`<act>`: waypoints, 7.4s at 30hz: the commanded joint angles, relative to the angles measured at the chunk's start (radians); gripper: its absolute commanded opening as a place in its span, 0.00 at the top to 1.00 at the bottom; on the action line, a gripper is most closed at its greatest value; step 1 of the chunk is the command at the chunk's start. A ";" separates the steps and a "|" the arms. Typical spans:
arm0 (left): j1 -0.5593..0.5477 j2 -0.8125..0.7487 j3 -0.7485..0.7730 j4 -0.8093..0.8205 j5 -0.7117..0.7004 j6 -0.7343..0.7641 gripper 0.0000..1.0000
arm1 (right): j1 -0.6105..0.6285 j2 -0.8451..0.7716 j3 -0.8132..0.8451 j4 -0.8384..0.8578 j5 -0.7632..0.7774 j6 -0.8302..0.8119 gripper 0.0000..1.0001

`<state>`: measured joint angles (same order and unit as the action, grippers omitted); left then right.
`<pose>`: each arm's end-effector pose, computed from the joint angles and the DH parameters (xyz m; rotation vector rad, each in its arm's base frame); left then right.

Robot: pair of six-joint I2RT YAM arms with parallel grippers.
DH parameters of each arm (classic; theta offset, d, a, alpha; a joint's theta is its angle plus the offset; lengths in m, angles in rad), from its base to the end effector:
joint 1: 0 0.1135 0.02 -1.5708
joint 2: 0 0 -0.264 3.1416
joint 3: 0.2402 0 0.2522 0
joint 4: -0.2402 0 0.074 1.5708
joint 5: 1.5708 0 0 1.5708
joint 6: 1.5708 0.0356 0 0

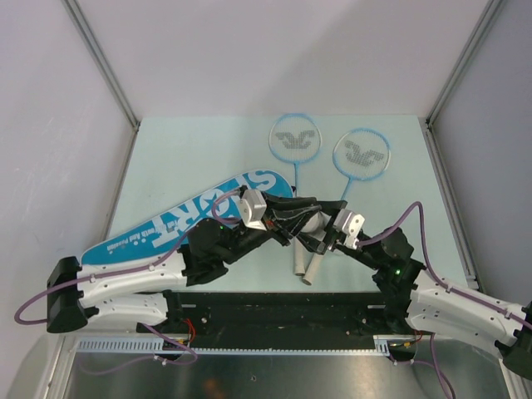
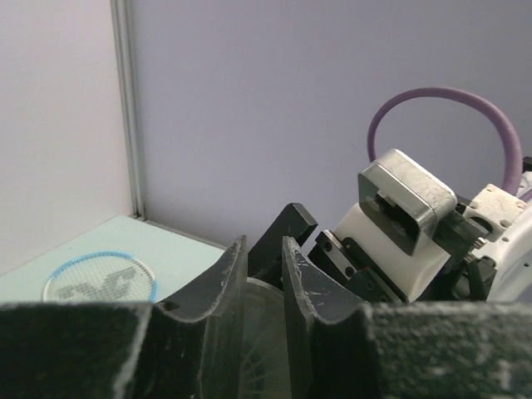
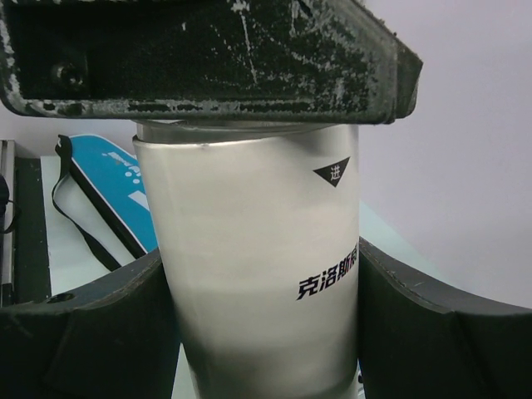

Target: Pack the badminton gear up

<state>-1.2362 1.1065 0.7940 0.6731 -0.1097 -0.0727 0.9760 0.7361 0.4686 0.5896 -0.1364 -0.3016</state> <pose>0.0876 -0.2402 0.3699 0.6184 1.1252 -1.0707 0.0969 0.1519 0.3185 -0.8567 0.9509 0.6672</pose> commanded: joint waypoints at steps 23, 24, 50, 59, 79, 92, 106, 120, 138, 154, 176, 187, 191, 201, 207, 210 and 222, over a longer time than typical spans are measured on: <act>0.182 0.035 0.068 -0.535 0.401 -0.245 0.37 | 0.030 -0.135 -0.045 -0.217 0.127 -0.024 0.82; 0.202 0.018 0.086 -0.562 0.445 -0.248 0.35 | 0.030 -0.144 -0.053 -0.221 0.136 -0.022 0.82; 0.423 -0.181 0.136 -0.598 0.702 -0.377 0.21 | 0.021 -0.136 -0.070 -0.251 0.228 -0.016 0.82; 0.472 -0.258 0.140 -0.816 0.372 -0.329 0.19 | -0.225 0.063 0.068 -0.536 0.741 0.162 0.74; 0.443 -0.338 0.063 -0.908 0.320 -0.139 0.18 | -1.185 1.095 0.574 -0.583 0.324 -0.034 0.71; 0.391 -0.309 0.034 -0.903 0.255 -0.105 0.19 | -1.206 1.243 0.800 -0.796 0.222 -0.117 0.49; 0.396 -0.263 0.031 -0.902 0.260 -0.107 0.19 | -1.218 1.320 0.941 -0.967 0.120 -0.093 0.10; 0.437 -0.244 0.024 -0.900 0.281 -0.113 0.20 | -1.208 1.182 1.068 -0.979 0.228 0.012 0.00; 0.550 -0.240 0.053 -0.986 0.018 -0.234 0.19 | -0.572 0.792 0.852 -0.963 0.294 0.796 0.00; 0.636 -0.507 0.163 -1.204 -0.222 -0.251 0.20 | -0.013 1.117 0.564 -0.163 0.029 1.420 0.20; 0.636 -0.320 0.162 -1.215 -0.065 -0.160 0.24 | -0.016 1.016 0.389 -0.341 0.307 1.458 0.22; 0.633 -0.174 -0.033 -1.219 0.064 -0.318 0.55 | -0.039 1.097 0.387 -0.244 0.336 1.442 0.43; 0.506 -0.001 -0.046 -1.215 -0.045 -0.360 0.37 | -0.098 1.106 0.389 -0.215 0.314 1.388 0.58; 0.342 0.299 0.011 -1.115 -0.229 -0.403 0.37 | -0.148 1.079 0.392 -0.182 0.215 1.263 0.90; 0.343 0.363 0.063 -1.060 -0.251 -0.354 0.29 | -0.180 1.066 0.390 -0.177 0.109 1.228 1.00; 0.345 0.377 0.082 -1.055 -0.265 -0.337 0.26 | -0.192 1.037 0.392 -0.177 0.055 1.239 1.00; 0.454 0.319 0.017 -0.989 -0.096 -0.322 0.85 | -0.253 0.928 0.390 -0.123 -0.089 1.322 0.96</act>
<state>-0.8150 1.5261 0.8200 -0.3515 -0.2554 -0.4103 0.7326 1.7100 0.8547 0.3912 -0.1761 1.0035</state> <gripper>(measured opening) 0.243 0.020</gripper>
